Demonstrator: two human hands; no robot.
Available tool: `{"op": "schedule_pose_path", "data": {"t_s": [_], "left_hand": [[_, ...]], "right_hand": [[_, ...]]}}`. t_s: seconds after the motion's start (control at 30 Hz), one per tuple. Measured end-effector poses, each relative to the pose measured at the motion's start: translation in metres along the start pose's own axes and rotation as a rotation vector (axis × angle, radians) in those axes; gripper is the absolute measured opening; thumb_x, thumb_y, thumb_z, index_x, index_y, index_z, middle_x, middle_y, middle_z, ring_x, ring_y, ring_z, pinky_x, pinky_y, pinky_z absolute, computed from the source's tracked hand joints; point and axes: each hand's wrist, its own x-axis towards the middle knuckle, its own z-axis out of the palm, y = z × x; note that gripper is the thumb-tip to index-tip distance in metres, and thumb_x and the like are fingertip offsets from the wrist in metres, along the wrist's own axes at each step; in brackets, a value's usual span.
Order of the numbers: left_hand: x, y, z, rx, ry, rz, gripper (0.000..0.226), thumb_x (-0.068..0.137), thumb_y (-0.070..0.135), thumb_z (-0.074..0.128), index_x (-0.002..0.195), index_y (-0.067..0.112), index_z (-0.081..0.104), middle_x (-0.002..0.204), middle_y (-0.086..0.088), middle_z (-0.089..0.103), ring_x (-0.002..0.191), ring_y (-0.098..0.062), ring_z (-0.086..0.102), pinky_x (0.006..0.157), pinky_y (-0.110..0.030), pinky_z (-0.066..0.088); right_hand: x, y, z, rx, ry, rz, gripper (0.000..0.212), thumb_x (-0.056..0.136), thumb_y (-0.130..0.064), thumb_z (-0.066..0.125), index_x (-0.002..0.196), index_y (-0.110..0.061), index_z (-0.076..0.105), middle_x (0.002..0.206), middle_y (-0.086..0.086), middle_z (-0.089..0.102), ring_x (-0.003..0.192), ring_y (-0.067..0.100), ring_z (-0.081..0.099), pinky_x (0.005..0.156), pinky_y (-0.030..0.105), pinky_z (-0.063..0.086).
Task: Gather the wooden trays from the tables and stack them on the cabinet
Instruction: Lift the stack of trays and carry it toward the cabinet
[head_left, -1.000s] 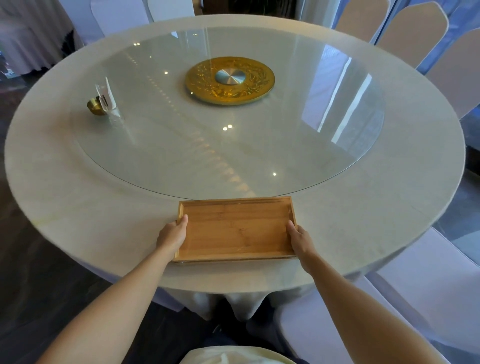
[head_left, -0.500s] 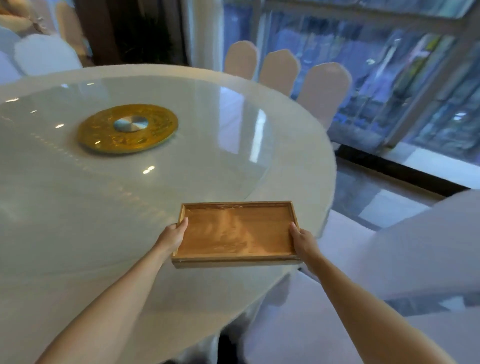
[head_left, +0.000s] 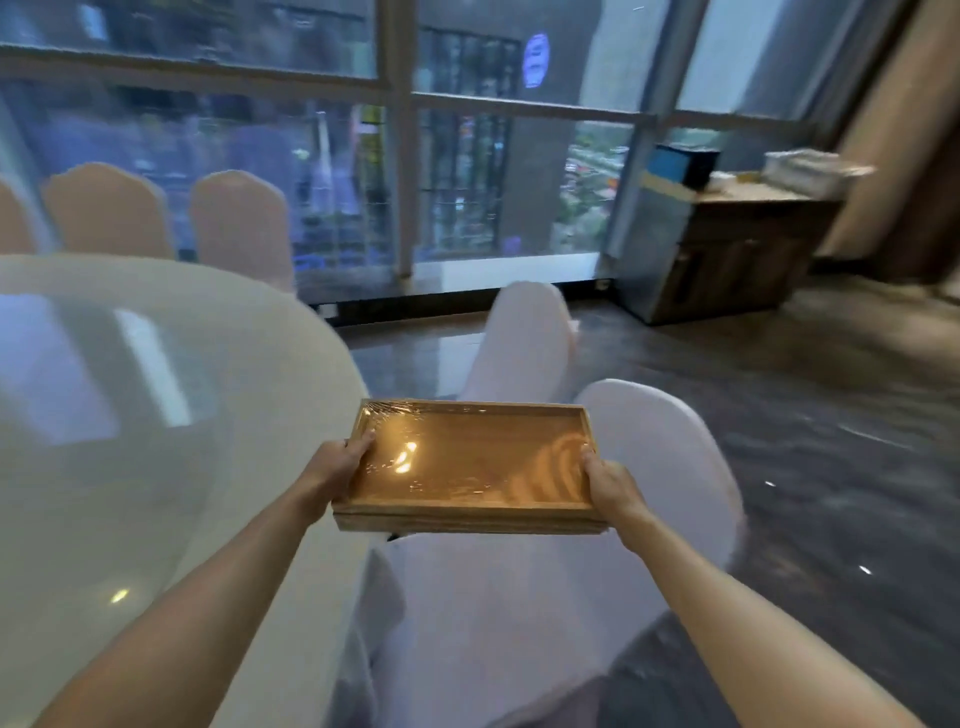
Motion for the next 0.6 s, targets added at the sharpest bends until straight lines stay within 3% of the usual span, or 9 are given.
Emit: {"op": "schedule_pose_path", "data": {"t_s": [0.07,0.17,0.27,0.37,0.5,0.6], "left_hand": [[0.002,0.026,0.031,0.028,-0.073,0.052,0.033,0.096,0.037,0.042,0.075,0.015,0.055,0.090,-0.011,0.056,0.069,-0.020,0.051,0.060,-0.025,0.039],[0.004,0.062,0.084,0.070,-0.170,0.121,0.034,0.096,0.038,0.041,0.087,0.011,0.060,0.093,-0.012,0.057,0.083,-0.025,0.053,0.069,-0.031,0.041],[0.002,0.093,0.141,0.082,-0.232,0.175,0.049,0.096,0.036,0.043,0.115,-0.005,0.060,0.091,-0.012,0.059,0.077,-0.024,0.051,0.065,-0.028,0.039],[0.000,0.118,0.201,0.123,-0.288,0.215,0.050,0.096,0.035,0.043,0.116,-0.008,0.059,0.107,-0.018,0.061,0.087,-0.024,0.049,0.063,-0.028,0.037],[0.003,0.150,0.288,0.147,-0.368,0.260,0.048,0.096,0.034,0.044,0.114,-0.007,0.061,0.098,-0.011,0.056,0.087,-0.023,0.051,0.060,-0.026,0.040],[0.011,0.175,0.362,0.152,-0.386,0.280,0.044,0.096,0.032,0.043,0.110,-0.006,0.062,0.093,-0.011,0.057,0.073,-0.021,0.053,0.055,-0.021,0.037]], "right_hand": [[-0.003,0.005,-0.037,0.003,0.089,0.006,0.051,0.098,-0.037,0.032,0.087,0.000,0.065,0.094,0.017,0.059,0.090,0.029,0.054,0.081,0.037,0.041],[-0.006,0.016,-0.093,0.035,0.249,0.038,0.053,0.098,-0.035,0.035,0.114,0.009,0.060,0.114,0.022,0.062,0.107,0.034,0.057,0.089,0.038,0.042],[-0.004,0.032,-0.146,0.097,0.352,0.053,0.055,0.098,-0.032,0.037,0.110,0.017,0.059,0.120,0.030,0.060,0.114,0.041,0.055,0.093,0.042,0.042],[0.002,0.053,-0.194,0.132,0.417,0.094,0.053,0.098,-0.031,0.035,0.111,0.016,0.058,0.114,0.027,0.062,0.117,0.041,0.053,0.088,0.039,0.042],[0.024,0.089,-0.258,0.140,0.491,0.152,0.055,0.099,-0.032,0.033,0.119,0.016,0.052,0.130,0.029,0.053,0.122,0.039,0.049,0.099,0.038,0.038],[0.059,0.116,-0.312,0.148,0.517,0.160,0.055,0.099,-0.032,0.032,0.118,0.015,0.053,0.130,0.028,0.054,0.120,0.037,0.051,0.098,0.038,0.039]]}}
